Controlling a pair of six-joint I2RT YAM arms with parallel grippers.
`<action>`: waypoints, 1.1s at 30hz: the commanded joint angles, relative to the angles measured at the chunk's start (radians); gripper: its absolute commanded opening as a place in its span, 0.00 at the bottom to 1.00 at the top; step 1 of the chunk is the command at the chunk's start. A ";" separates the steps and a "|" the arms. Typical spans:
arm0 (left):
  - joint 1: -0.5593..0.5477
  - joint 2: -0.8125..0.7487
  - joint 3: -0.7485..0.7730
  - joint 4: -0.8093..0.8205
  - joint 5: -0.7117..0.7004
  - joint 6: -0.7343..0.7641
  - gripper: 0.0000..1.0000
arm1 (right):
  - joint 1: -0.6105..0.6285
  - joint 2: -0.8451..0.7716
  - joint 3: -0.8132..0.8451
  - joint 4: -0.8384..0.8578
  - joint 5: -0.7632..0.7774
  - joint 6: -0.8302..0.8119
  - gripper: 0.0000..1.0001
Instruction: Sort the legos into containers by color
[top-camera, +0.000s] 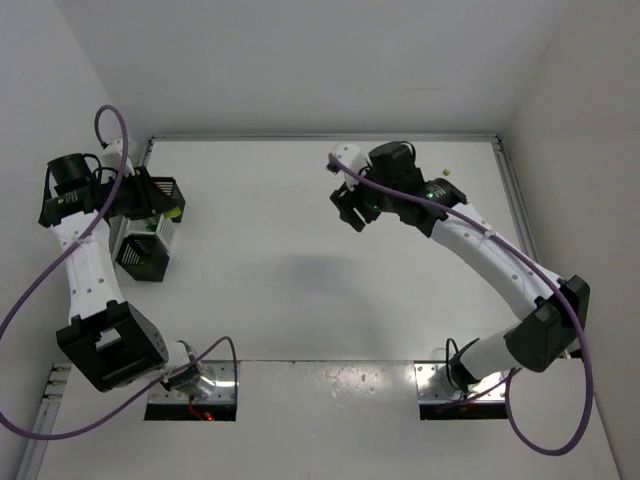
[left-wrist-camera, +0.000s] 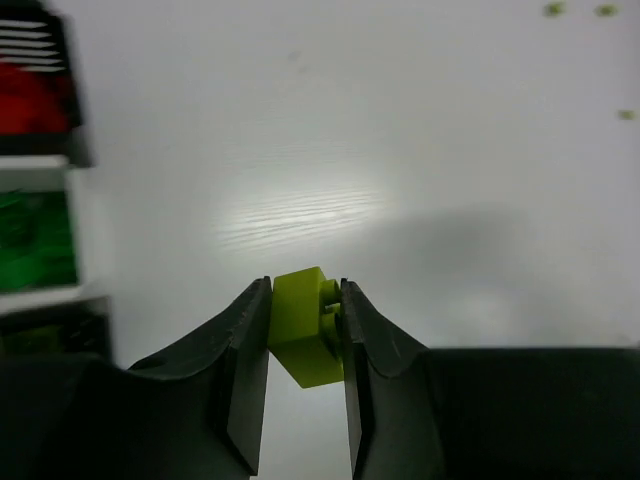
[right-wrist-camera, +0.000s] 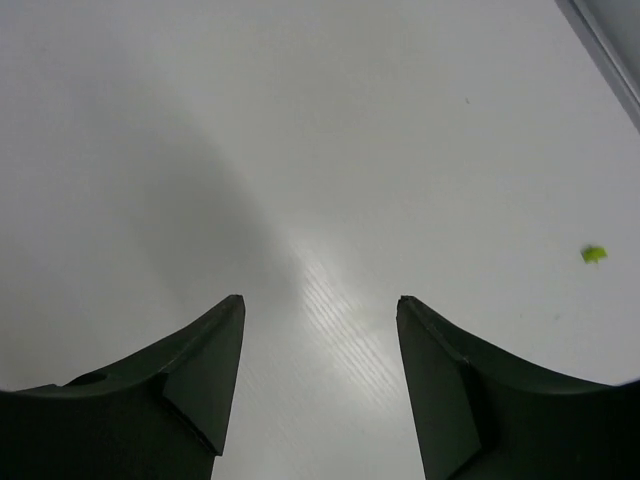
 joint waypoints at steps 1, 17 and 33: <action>0.042 -0.007 0.041 -0.053 -0.361 0.142 0.00 | -0.101 -0.033 -0.078 0.029 0.041 0.009 0.63; 0.101 -0.020 -0.124 0.097 -0.700 0.270 0.04 | -0.581 0.146 -0.062 -0.035 -0.177 -0.005 0.63; 0.110 0.092 -0.157 0.154 -0.700 0.259 0.61 | -0.744 0.243 0.002 -0.057 -0.240 0.006 0.63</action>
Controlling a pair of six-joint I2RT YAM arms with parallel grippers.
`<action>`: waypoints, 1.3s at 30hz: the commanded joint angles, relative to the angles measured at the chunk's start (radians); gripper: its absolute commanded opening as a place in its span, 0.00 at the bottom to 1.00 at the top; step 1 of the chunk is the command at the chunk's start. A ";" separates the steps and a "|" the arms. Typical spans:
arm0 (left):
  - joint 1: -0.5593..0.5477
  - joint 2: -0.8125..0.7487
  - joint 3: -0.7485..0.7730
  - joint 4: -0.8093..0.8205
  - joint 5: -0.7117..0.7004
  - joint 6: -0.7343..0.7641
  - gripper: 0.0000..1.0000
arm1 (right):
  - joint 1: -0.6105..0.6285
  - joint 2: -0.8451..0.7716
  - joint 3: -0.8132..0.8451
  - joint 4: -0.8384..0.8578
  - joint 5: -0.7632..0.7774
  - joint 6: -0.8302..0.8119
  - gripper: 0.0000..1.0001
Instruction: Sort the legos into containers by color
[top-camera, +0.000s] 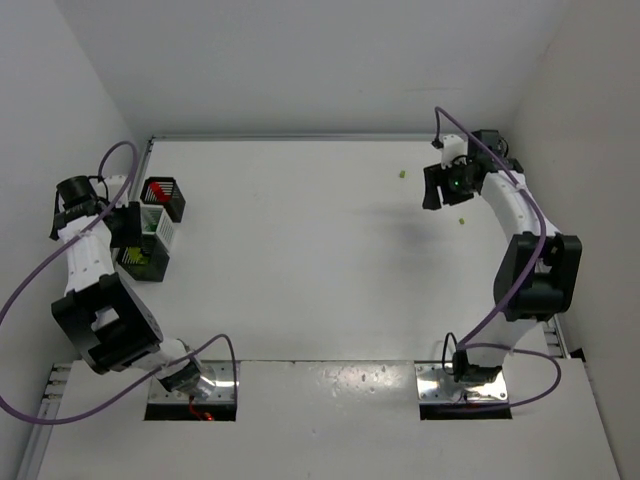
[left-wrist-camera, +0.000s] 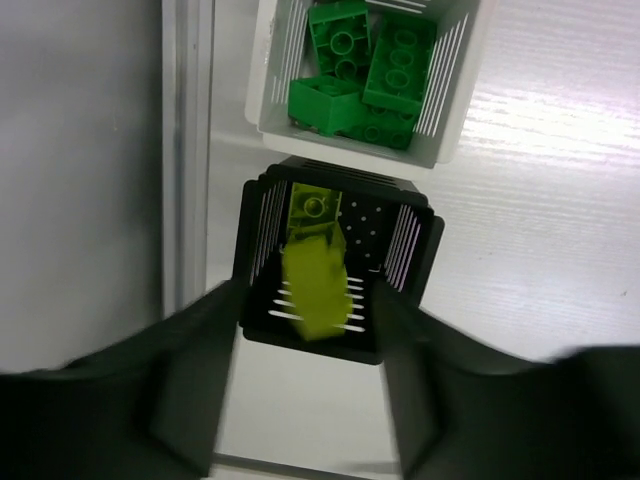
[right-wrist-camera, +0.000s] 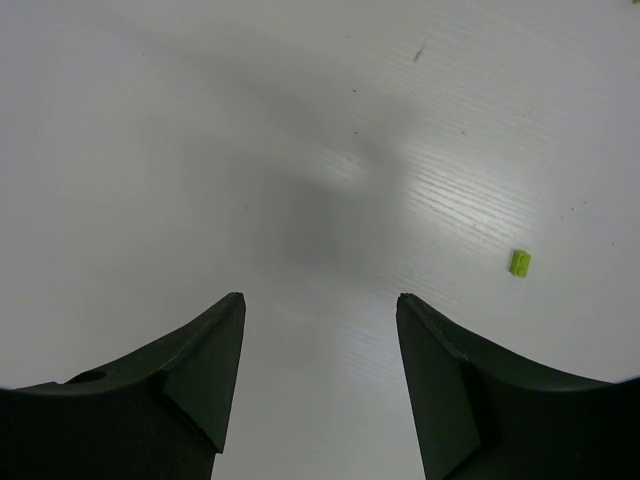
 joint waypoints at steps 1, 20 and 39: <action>0.011 -0.011 0.005 0.031 0.018 0.012 0.67 | -0.039 0.008 0.067 0.004 -0.035 0.016 0.63; -0.206 -0.184 0.272 0.034 0.446 -0.195 0.99 | -0.101 0.310 0.400 -0.022 0.023 0.061 0.58; -0.610 -0.063 0.301 0.057 0.337 -0.247 0.99 | -0.122 0.724 0.816 -0.034 0.108 -0.003 0.58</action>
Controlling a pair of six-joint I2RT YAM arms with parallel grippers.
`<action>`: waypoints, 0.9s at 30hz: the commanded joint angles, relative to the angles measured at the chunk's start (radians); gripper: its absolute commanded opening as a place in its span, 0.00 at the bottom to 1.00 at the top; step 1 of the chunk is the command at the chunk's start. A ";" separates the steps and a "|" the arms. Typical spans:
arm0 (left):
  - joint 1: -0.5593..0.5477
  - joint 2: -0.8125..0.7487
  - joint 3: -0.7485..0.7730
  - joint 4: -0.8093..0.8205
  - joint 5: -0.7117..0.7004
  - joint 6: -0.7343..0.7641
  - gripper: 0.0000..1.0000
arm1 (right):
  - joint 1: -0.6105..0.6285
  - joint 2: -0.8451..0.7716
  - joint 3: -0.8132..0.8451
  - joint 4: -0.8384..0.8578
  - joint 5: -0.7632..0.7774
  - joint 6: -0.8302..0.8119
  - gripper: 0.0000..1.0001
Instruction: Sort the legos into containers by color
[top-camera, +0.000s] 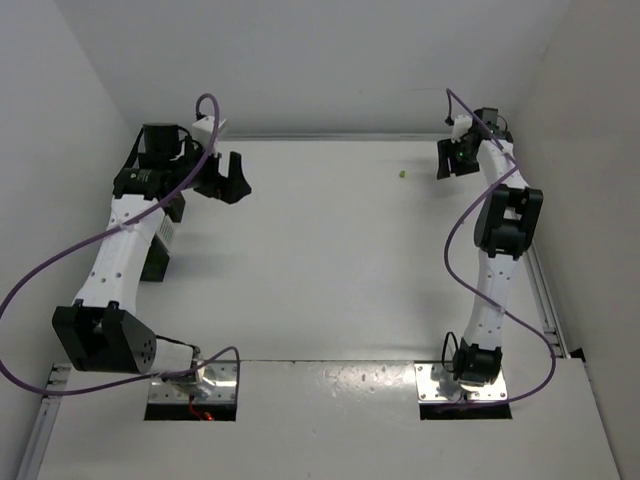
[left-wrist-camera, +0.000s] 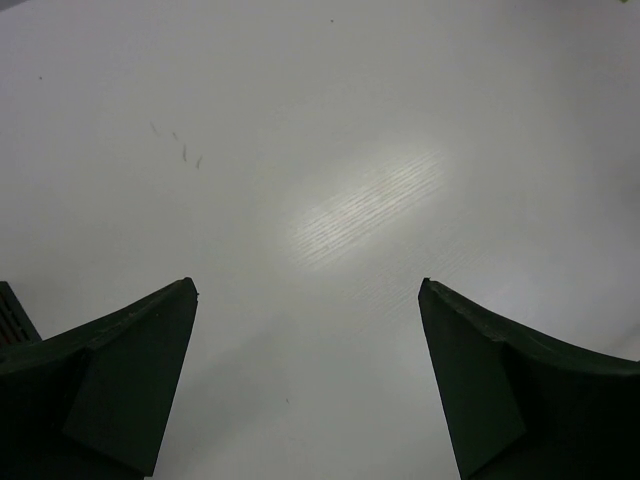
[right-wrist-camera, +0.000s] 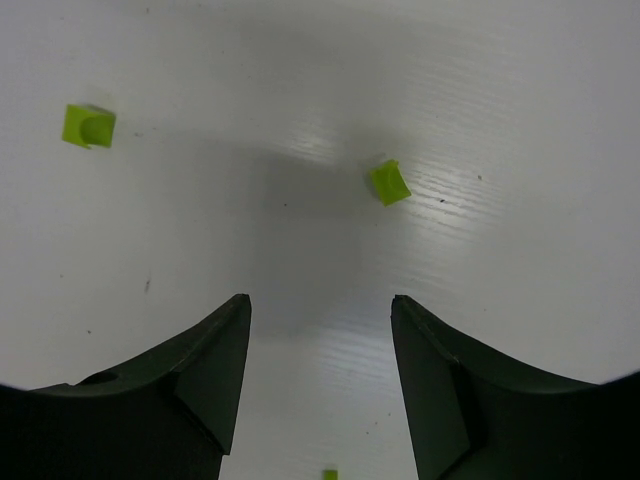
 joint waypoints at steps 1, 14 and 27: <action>-0.015 -0.003 0.051 0.033 -0.026 -0.053 0.99 | -0.004 0.013 0.032 0.038 0.015 -0.010 0.58; -0.015 0.027 0.081 0.052 -0.006 -0.097 0.99 | -0.013 0.111 0.086 0.080 0.067 0.012 0.55; -0.024 0.054 0.081 0.061 -0.006 -0.107 0.99 | -0.023 0.185 0.123 0.141 0.077 0.061 0.45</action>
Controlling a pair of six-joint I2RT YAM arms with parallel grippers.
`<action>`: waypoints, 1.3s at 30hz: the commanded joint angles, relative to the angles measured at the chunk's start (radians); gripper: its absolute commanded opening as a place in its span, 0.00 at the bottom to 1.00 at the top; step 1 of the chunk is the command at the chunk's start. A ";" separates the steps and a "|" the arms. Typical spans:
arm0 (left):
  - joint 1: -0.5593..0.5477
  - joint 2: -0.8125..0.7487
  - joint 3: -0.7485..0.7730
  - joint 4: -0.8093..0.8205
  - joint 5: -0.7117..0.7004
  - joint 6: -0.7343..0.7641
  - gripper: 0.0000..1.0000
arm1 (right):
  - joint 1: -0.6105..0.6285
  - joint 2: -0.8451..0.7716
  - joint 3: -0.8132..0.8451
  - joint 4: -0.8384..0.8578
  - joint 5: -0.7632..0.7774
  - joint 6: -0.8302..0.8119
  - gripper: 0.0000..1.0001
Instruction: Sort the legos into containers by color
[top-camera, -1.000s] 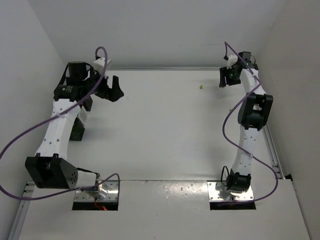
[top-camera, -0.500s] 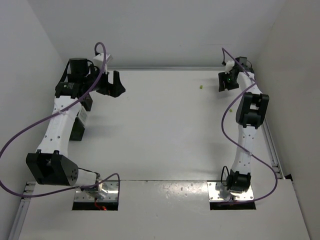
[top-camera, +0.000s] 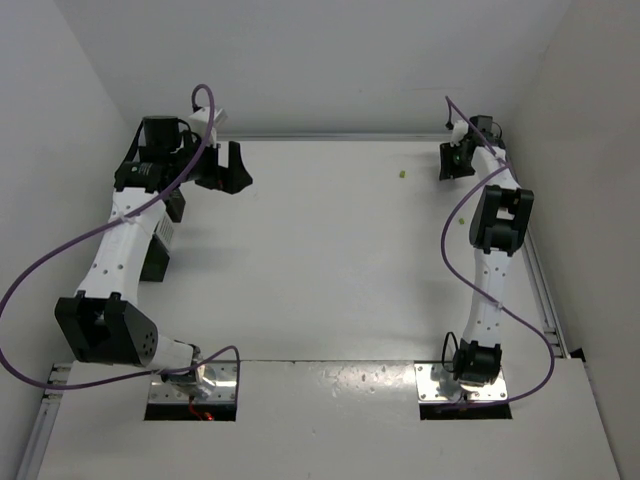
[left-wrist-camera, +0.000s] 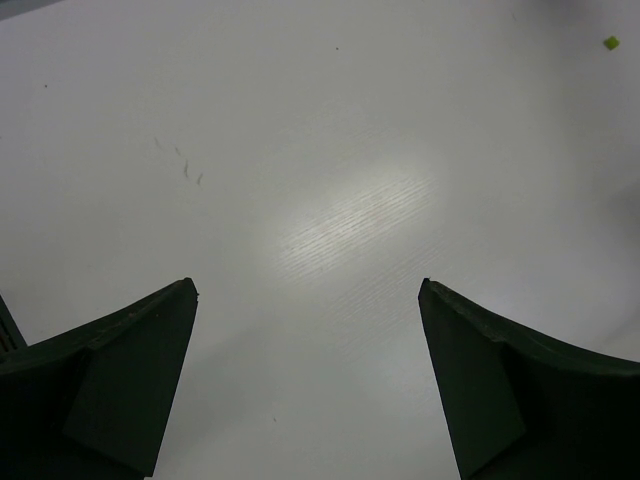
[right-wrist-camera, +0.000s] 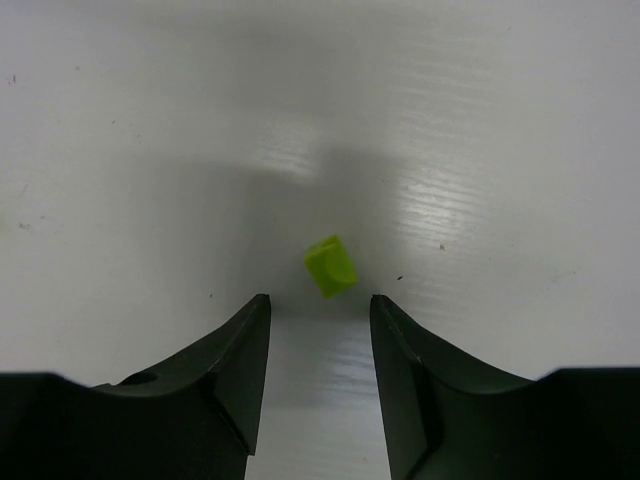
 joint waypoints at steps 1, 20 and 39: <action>-0.016 0.003 0.034 0.033 0.007 -0.018 0.99 | -0.012 0.026 0.047 0.053 0.014 0.020 0.45; -0.016 0.031 0.020 0.033 -0.002 -0.027 0.99 | -0.012 0.019 0.004 0.056 -0.065 -0.020 0.14; -0.009 -0.306 -0.448 0.229 0.577 -0.144 0.97 | 0.371 -1.024 -0.982 0.348 -0.995 0.398 0.07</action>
